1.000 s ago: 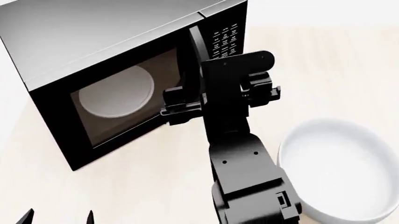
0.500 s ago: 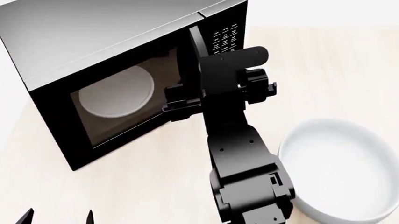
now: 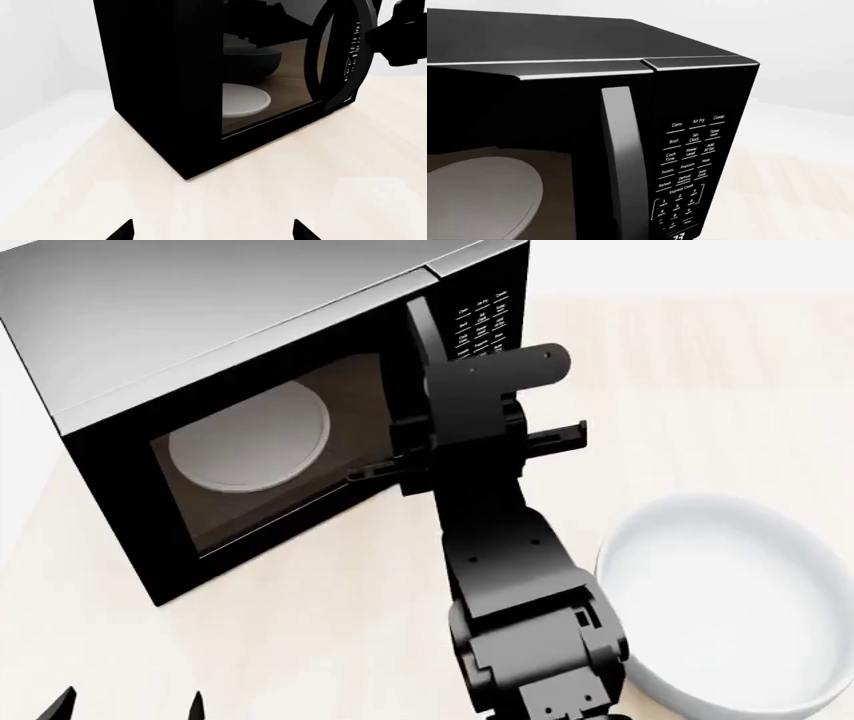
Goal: Open the microwave.
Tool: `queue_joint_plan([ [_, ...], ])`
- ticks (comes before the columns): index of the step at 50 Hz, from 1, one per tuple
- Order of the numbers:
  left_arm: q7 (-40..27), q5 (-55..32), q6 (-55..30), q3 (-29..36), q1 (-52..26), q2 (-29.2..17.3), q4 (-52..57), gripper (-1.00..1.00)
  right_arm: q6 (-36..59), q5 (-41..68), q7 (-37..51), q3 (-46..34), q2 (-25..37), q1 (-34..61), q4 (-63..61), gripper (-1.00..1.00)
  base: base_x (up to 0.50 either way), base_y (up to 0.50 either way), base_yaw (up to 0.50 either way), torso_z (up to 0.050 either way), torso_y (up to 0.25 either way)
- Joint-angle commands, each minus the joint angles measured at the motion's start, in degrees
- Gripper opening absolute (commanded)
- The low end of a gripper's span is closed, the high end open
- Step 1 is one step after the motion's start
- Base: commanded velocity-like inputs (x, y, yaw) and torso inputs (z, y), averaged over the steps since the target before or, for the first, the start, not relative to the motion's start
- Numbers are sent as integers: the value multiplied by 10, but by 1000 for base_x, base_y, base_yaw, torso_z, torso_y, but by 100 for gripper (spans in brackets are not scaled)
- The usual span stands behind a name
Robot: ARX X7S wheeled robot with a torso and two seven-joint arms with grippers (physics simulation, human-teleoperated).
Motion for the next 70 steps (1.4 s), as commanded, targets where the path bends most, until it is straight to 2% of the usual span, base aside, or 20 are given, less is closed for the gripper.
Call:
queue_joint_plan([
  [1,-3,-1,1,4,1,-3,3,100,17,13,13,-9,16,-10,-47,-100,0,0,0,0,0],
  [24,-10,-5,3,10,2,-9,6,100,65,45,32,-17,61,-78,-214,-100,0,0,0,0,0],
  [44,-16,-9,3,13,1,-14,9,100,140,85,78,-28,118,-166,-462,-100,0,0,0,0,2],
  [70,-23,-12,4,17,2,-20,13,100,134,106,114,-33,169,-275,-637,-100,0,0,0,1,3],
])
